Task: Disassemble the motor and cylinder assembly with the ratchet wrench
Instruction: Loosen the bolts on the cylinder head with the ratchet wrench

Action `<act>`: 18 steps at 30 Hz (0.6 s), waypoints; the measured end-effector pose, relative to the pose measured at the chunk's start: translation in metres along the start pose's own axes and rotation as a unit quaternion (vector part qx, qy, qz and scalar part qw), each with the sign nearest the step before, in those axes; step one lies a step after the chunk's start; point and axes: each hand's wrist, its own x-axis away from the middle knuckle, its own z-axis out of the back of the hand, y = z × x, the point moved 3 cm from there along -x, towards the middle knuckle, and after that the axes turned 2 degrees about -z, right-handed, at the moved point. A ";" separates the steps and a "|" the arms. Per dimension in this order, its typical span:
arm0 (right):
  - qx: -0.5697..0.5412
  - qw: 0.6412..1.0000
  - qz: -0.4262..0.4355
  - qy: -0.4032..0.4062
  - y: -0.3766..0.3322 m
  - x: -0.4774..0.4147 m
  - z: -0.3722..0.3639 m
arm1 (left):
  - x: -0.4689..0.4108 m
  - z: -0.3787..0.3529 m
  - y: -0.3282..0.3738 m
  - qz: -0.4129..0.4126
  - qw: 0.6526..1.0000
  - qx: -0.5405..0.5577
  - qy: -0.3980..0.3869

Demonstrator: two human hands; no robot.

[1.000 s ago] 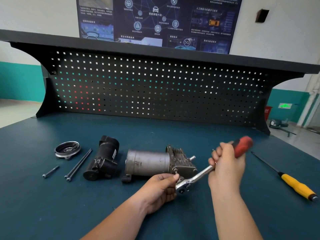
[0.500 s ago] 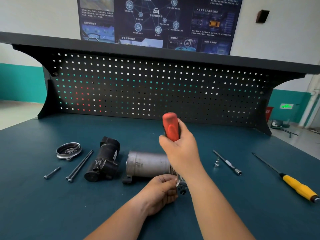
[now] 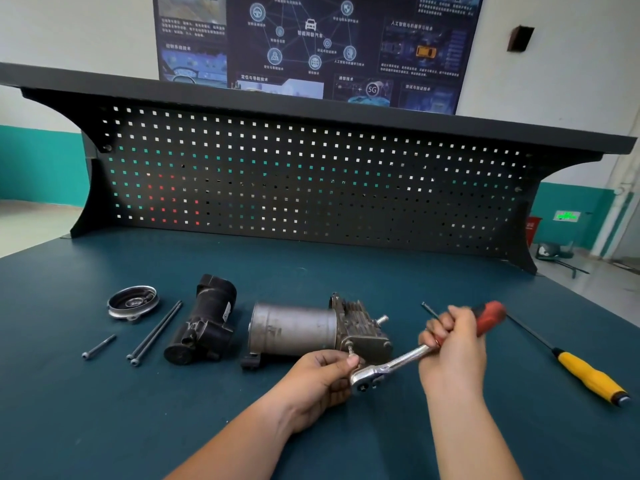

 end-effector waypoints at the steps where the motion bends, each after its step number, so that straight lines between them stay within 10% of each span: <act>1: -0.013 1.000 -0.017 0.020 0.003 -0.003 0.008 | 0.000 0.000 0.000 0.001 1.000 0.001 0.003; 8: -0.090 0.979 -0.140 0.116 0.029 -0.008 0.045 | 0.001 -0.001 0.002 0.003 1.000 0.008 0.005; 18: 0.115 0.987 0.102 -0.042 -0.005 0.012 -0.033 | 0.002 0.001 0.003 0.006 1.000 0.010 -0.008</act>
